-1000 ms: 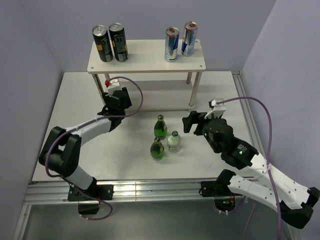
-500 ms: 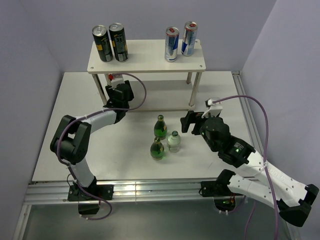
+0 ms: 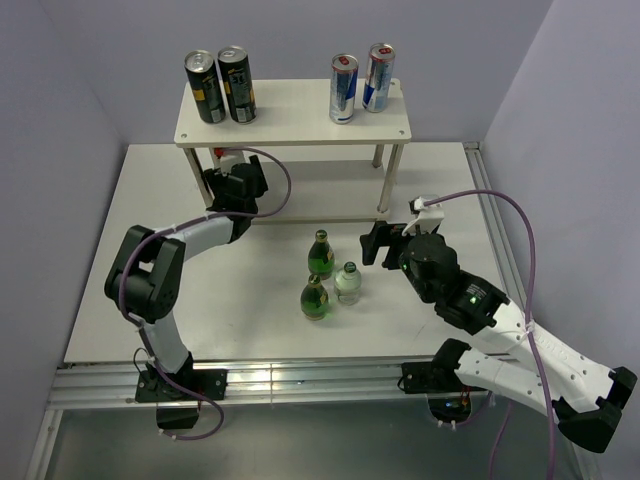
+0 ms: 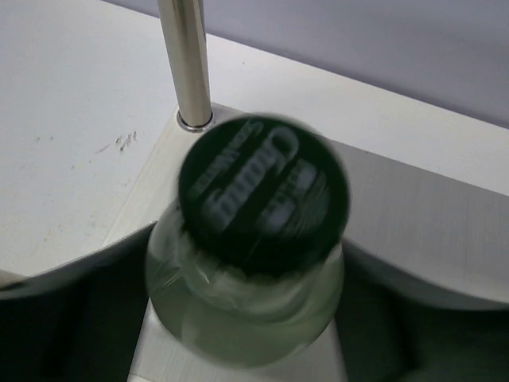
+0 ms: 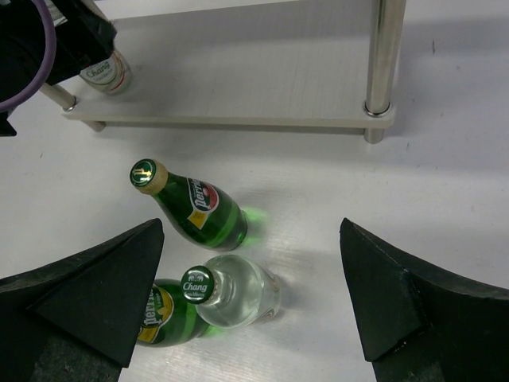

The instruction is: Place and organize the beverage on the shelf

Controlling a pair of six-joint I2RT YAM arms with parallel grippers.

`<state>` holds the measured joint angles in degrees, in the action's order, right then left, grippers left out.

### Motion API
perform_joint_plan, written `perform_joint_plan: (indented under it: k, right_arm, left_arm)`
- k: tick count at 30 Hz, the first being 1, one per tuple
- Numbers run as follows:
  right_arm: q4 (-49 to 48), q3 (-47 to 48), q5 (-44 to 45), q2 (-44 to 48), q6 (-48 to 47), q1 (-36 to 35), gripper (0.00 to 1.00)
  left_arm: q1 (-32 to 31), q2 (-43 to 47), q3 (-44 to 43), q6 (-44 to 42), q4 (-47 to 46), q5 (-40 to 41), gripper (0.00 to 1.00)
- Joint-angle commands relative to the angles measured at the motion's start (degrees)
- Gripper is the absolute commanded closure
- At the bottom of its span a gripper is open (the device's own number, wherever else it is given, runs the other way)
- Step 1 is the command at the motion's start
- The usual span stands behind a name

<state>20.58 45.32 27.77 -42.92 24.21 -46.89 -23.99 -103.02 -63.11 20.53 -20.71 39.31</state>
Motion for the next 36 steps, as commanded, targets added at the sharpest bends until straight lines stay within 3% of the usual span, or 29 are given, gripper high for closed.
perform_joint_plan:
  k: [1,2,19,24,30,36]
  right_arm:
    - [-1.7,-0.3,0.4,0.1,-0.3,-0.4,0.02]
    - [-1.7,-0.4,0.4,0.2,-0.3,-0.4,0.02]
    - [-1.7,-0.8,1.1,1.7,-0.1,-0.4,0.02]
    - [-1.7,-0.9,1.1,2.4,0.0,-0.4,0.02]
    - [-1.7,-0.8,1.2,2.6,-0.1,-0.4,0.02]
    - [-1.8,-0.9,1.3,2.9,-0.1,-0.4,0.02]
  left_arm:
    - [1.0,1.0,-2.7,-0.3,-5.7,0.2,0.06]
    - [1.0,1.6,-2.7,-0.1,-5.4,0.2,0.01]
    - [-1.6,14.1,2.5,2.6,4.6,-2.7,0.01]
    - [-4.5,21.4,7.1,2.7,7.8,-1.3,0.01]
    - [-11.5,33.5,10.4,4.7,17.8,3.0,0.01]
    - [-25.0,44.0,11.4,9.2,31.9,3.8,0.01]
